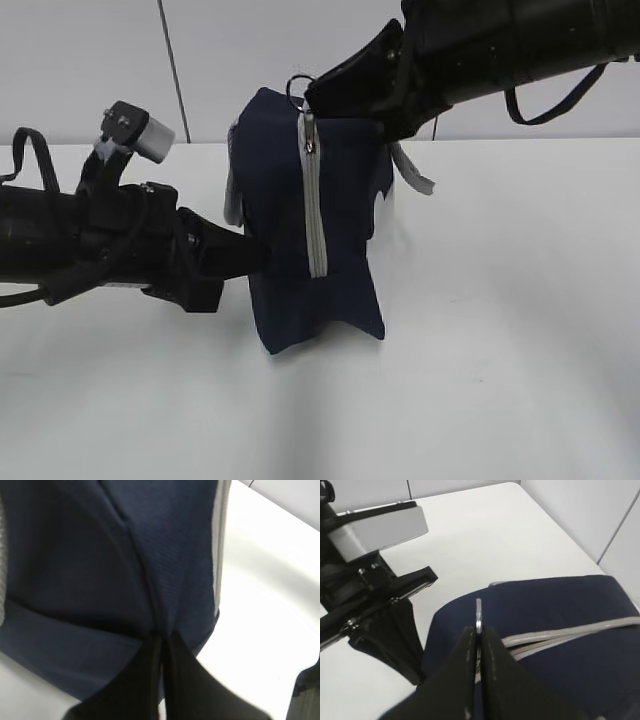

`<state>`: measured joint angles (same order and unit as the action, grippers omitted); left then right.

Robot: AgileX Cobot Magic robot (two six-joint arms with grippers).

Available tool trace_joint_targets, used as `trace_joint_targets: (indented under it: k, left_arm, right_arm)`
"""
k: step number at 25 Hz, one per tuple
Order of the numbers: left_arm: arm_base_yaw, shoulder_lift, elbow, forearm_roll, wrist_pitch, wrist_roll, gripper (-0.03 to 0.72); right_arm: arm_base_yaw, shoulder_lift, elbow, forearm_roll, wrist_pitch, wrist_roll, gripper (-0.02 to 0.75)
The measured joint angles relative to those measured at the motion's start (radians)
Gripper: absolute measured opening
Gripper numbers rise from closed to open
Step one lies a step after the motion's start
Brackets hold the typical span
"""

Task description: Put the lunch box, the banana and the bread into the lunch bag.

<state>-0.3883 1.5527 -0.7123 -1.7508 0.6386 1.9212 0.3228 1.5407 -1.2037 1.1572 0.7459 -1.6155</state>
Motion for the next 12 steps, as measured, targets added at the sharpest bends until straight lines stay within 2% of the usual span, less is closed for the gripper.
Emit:
trace_joint_targets:
  k: [9, 12]
  left_arm:
    - [0.000, 0.000, 0.047, 0.000, 0.017, 0.000, -0.004]
    - [0.000, 0.000, 0.051, 0.000, 0.023, -0.004, -0.004]
  right_arm:
    - [-0.005, 0.000, -0.009, -0.004, -0.028, 0.008, -0.016]
    - [-0.035, 0.017, -0.026, -0.006, 0.024, 0.012, -0.016]
